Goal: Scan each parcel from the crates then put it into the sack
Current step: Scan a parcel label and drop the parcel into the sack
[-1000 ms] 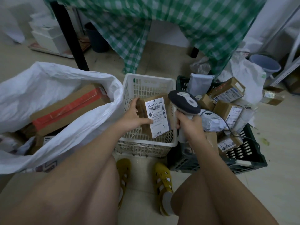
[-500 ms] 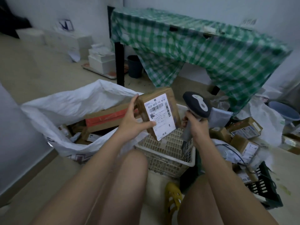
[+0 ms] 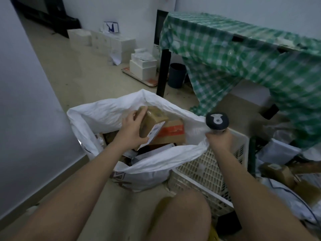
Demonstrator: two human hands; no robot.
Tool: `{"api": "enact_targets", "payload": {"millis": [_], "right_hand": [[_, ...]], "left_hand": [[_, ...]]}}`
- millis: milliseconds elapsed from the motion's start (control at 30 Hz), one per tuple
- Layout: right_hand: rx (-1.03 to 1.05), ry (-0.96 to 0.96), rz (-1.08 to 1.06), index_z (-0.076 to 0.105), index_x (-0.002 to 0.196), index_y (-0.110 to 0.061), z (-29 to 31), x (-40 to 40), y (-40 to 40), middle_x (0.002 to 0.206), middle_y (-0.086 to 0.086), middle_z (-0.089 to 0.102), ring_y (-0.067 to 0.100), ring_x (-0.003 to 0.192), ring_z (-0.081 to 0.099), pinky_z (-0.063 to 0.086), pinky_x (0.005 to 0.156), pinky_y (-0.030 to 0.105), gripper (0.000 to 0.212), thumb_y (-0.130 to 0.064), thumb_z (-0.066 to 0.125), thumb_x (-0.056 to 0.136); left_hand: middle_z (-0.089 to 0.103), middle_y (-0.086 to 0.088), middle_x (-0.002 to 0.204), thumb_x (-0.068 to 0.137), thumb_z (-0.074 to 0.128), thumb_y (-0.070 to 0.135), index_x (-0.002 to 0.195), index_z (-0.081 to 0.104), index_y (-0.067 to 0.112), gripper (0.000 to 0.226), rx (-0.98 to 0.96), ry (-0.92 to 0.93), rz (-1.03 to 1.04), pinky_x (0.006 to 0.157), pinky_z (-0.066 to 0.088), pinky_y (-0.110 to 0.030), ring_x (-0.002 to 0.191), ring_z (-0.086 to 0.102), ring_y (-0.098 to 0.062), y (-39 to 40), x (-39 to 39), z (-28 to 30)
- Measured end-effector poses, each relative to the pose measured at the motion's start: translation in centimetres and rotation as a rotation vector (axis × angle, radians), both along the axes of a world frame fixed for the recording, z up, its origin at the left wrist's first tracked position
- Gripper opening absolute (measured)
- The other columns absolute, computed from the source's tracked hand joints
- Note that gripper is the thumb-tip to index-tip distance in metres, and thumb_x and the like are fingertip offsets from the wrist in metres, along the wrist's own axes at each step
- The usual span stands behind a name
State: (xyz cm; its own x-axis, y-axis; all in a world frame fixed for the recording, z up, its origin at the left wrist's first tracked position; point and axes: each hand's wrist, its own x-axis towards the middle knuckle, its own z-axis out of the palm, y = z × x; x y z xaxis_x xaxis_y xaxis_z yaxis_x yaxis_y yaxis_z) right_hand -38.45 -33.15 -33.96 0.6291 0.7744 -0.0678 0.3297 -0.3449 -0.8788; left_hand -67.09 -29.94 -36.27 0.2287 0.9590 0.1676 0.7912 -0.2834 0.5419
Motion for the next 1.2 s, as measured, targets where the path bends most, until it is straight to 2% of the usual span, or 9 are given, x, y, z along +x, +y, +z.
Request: {"api": "enact_targets", "payload": {"millis": [100,167,333,500,567,700,833,1100,1200], "right_hand": [[0.045,0.093,-0.029,0.057,0.078,-0.004,-0.9,-0.1,0.5,0.068,0.016,0.056,0.026,0.067,0.056,0.043,0.067,0.036,0.012,0.004,0.064,0.074],[0.09,0.131,-0.04,0.06,0.09,0.014,-0.4,-0.3,0.1,0.081,0.034,0.059,0.04,0.079,0.061,0.049,0.07,0.042,0.014,0.007,0.064,0.079],[0.26,0.159,-0.039,0.057,0.114,0.014,2.8,-0.4,-0.1,0.113,0.03,0.06,0.03,0.105,0.057,0.046,0.09,0.047,0.03,0.008,0.061,0.085],[0.383,0.098,0.021,0.056,0.094,-0.01,3.1,-0.6,1.2,0.081,-0.003,0.058,-0.011,0.062,0.052,0.043,0.058,0.008,0.023,0.009,0.062,0.082],[0.332,0.099,0.047,0.06,0.089,-0.011,1.9,-0.8,1.5,0.08,-0.002,0.061,-0.002,0.068,0.053,0.045,0.064,0.017,0.017,0.003,0.065,0.082],[0.247,0.134,0.065,0.064,0.09,-0.005,0.4,0.0,1.0,0.074,0.001,0.062,0.008,0.071,0.054,0.043,0.066,0.023,0.009,-0.003,0.069,0.083],[0.211,0.169,0.087,0.065,0.097,-0.006,-0.1,1.0,0.1,0.079,0.003,0.065,0.011,0.073,0.059,0.045,0.069,0.029,0.017,-0.013,0.073,0.084],[0.122,0.114,0.053,0.062,0.078,-0.02,1.4,4.8,-4.5,0.076,0.012,0.068,0.04,0.082,0.065,0.054,0.08,0.058,0.013,-0.015,0.07,0.087],[0.105,0.056,-0.002,0.063,0.091,-0.006,2.6,7.7,-7.7,0.077,0.018,0.066,0.036,0.076,0.063,0.055,0.073,0.048,0.009,-0.013,0.068,0.088]], "left_hand": [[0.019,-0.013,0.151,0.083,0.066,0.028,0.152,-0.003,0.039,0.098,0.162,0.472,-0.244,0.091,0.044,-0.045,0.129,0.032,-0.038,2.0,2.2,-3.3],[0.02,-0.016,0.153,0.087,0.06,0.019,0.151,-0.005,0.039,0.094,0.251,0.744,-0.346,0.088,0.048,-0.047,0.13,0.034,-0.04,3.4,3.4,-4.6],[0.012,-0.012,0.154,0.084,0.071,0.02,0.149,-0.02,0.035,0.112,0.24,0.825,-0.342,0.09,0.051,-0.04,0.131,0.03,-0.036,8.1,3.4,-4.5],[0.03,-0.007,0.15,0.087,0.068,0.027,0.153,-0.006,0.029,0.099,-0.045,0.687,-0.196,0.095,0.046,-0.038,0.127,0.039,-0.031,8.7,2.8,-5.8],[0.045,-0.002,0.144,0.096,0.049,0.047,0.149,0.026,0.038,0.058,-0.221,0.57,-0.284,0.103,0.042,-0.039,0.125,0.047,-0.027,8.3,2.8,-7.7],[0.056,0.005,0.131,0.092,0.045,0.054,0.118,0.06,0.036,0.035,-0.189,0.543,-0.416,0.1,0.04,-0.033,0.115,0.053,-0.018,6.4,2.6,-9.3],[0.059,0.002,0.131,0.096,0.055,0.017,0.125,0.063,0.02,0.031,-0.383,0.184,-0.299,0.1,0.041,-0.028,0.119,0.054,-0.016,6.0,2.6,-6.0],[0.062,0.01,0.114,0.098,0.052,0.021,0.126,0.058,0.022,0.028,-0.179,-0.295,-0.28,0.082,0.046,-0.016,0.103,0.056,-0.006,1.4,10.2,4.3],[0.064,0.005,0.111,0.098,0.052,0.019,0.123,0.06,0.02,0.026,-0.117,-0.408,-0.35,0.09,0.05,-0.027,0.102,0.059,-0.008,-0.8,15.3,5.6]]}}
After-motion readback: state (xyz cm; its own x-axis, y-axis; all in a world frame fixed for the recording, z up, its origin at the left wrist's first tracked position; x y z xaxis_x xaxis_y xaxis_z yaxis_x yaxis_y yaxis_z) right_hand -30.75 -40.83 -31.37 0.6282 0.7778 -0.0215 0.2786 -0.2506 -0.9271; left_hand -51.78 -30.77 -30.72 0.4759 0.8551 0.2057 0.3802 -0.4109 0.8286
